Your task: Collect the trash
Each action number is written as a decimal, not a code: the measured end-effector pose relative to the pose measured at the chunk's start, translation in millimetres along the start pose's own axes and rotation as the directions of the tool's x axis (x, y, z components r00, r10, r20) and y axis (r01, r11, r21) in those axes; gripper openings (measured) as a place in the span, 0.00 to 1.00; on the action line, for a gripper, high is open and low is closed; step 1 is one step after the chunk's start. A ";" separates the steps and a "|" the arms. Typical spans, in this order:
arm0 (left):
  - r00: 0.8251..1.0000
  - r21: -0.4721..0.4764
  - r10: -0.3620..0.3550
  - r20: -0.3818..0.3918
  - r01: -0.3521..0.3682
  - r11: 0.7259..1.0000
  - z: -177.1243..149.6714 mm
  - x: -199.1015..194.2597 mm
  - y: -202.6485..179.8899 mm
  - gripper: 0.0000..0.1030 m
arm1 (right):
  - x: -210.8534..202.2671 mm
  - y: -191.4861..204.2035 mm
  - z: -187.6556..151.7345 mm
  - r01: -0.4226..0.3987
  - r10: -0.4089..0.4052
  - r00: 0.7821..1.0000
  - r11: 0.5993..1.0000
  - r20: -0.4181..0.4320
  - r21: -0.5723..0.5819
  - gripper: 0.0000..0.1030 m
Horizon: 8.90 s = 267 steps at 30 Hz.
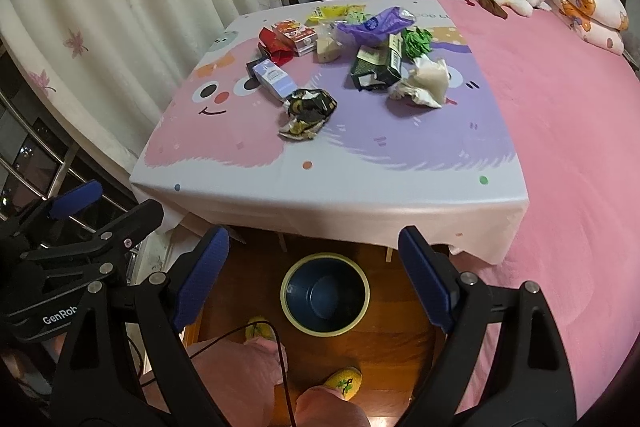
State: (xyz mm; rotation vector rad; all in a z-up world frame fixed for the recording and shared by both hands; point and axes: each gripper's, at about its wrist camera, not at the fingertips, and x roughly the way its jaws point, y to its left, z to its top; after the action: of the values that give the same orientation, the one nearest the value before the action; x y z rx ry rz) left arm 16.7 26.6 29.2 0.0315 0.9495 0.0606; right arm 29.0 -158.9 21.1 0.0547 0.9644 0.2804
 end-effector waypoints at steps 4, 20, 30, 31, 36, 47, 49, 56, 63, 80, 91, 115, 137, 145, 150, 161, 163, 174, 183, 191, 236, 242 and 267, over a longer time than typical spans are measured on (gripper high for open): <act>0.999 0.030 0.037 0.019 -0.038 0.999 16.9 13.9 5.1 0.87 | 20.5 3.3 18.8 -0.005 0.005 1.000 1.000 -0.013 0.004 0.83; 0.976 0.035 -0.122 -0.179 0.130 0.991 164.6 165.0 92.6 0.87 | 182.6 -0.9 133.2 0.032 0.021 0.987 0.944 -0.156 0.329 0.78; 0.912 0.010 -0.260 -0.318 0.277 0.961 233.8 268.7 79.6 0.87 | 266.7 -19.4 134.7 0.078 0.042 0.975 0.853 -0.217 0.516 0.50; 0.902 -0.005 -0.273 -0.334 0.288 0.958 238.5 278.1 77.2 0.87 | 265.8 -18.5 133.6 0.081 0.030 0.979 0.851 -0.204 0.519 0.47; 0.868 -0.079 -0.295 -0.400 0.288 0.954 252.8 318.2 66.3 0.87 | 254.8 -12.2 130.4 0.098 -0.003 0.983 0.848 -0.181 0.521 0.41; 0.842 -0.129 -0.244 -0.481 0.208 0.970 253.2 371.4 38.1 0.69 | 213.4 -7.0 128.2 0.157 -0.086 0.984 0.823 -0.153 0.546 0.41; 0.832 -0.119 -0.240 -0.501 0.208 0.971 249.9 376.7 32.8 0.59 | 205.0 -6.2 127.4 0.169 -0.098 0.983 0.828 -0.158 0.534 0.41; 0.850 -0.045 -0.233 -0.472 0.241 0.969 240.4 361.8 25.7 0.33 | 177.0 -5.0 122.2 0.186 -0.122 0.979 0.860 -0.163 0.475 0.41; 0.919 0.054 -0.207 -0.336 0.238 0.970 217.3 301.0 28.2 0.33 | 149.3 -10.3 126.5 0.146 -0.106 0.988 0.896 -0.117 0.420 0.41; 0.981 -0.075 -0.141 -0.136 0.132 0.988 58.2 116.8 64.3 0.33 | 86.6 -12.3 36.0 -0.084 0.100 0.987 0.989 -0.128 0.125 0.41; 0.967 -0.041 -0.109 -0.232 0.102 0.994 -63.8 92.2 24.6 0.33 | 110.9 -34.9 -79.2 -0.097 0.154 0.948 0.973 -0.277 0.208 0.41; 0.896 -0.049 -0.160 -0.414 0.153 0.987 -225.2 349.7 5.9 0.33 | 394.9 -78.3 -272.5 0.073 0.084 0.900 0.938 -0.427 0.339 0.43; 0.907 -0.020 -0.173 -0.385 0.179 0.984 -210.6 372.8 17.1 0.83 | 413.2 -80.6 -267.7 0.109 0.048 0.911 0.930 -0.410 0.350 0.69; 0.923 -0.001 -0.175 -0.341 0.186 0.983 -161.7 275.4 24.6 0.83 | 326.0 -69.1 -230.0 0.121 0.033 0.922 0.923 -0.387 0.367 0.69; 0.940 0.034 -0.191 -0.283 0.208 0.977 -115.4 196.4 33.2 0.83 | 252.9 -56.8 -197.8 0.137 0.017 0.924 0.918 -0.383 0.371 0.69; 0.963 0.120 -0.245 -0.114 0.259 0.958 -9.1 41.2 54.6 0.83 | 93.5 -30.4 -114.2 0.127 -0.040 0.969 0.928 -0.244 0.349 0.69; 0.965 0.122 -0.243 -0.095 0.253 0.960 4.6 25.9 59.2 0.83 | 71.6 -27.1 -99.1 0.126 -0.058 0.977 0.931 -0.204 0.342 0.69; 0.956 0.135 -0.291 -0.029 0.292 0.947 72.2 -13.4 66.3 0.81 | 8.9 -24.8 -23.6 0.151 -0.160 0.987 0.937 0.002 0.315 0.69; 0.948 0.155 -0.318 -0.028 0.319 0.935 118.6 6.8 18.6 0.78 | 15.7 -69.8 38.0 0.195 -0.220 0.972 0.949 0.077 0.248 0.69; 0.965 0.082 -0.252 -0.071 0.257 0.963 184.2 84.9 -49.9 0.78 | 89.5 -165.4 112.5 0.158 -0.167 0.984 0.979 0.063 0.132 0.69; 0.929 0.043 0.042 -0.366 -0.029 0.999 295.7 336.9 -208.5 0.22 | 233.1 -258.4 191.9 -0.120 0.106 0.985 0.988 -0.135 -0.096 0.18; 0.936 0.008 -0.024 -0.351 0.029 1.000 280.0 296.7 -175.2 0.21 | 221.1 -229.4 194.7 -0.153 0.137 0.982 0.981 -0.131 -0.120 0.18; 0.968 0.093 -0.219 -0.126 0.231 0.968 130.9 83.5 36.1 0.21 | 141.7 -30.0 104.0 -0.099 0.090 0.992 0.990 -0.094 -0.096 0.18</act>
State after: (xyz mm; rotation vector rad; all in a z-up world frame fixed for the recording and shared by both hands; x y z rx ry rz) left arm 170.2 68.1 39.5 0.0187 1.0650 -0.2011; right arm 196.3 -142.9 -38.3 -0.0043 1.0369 0.4210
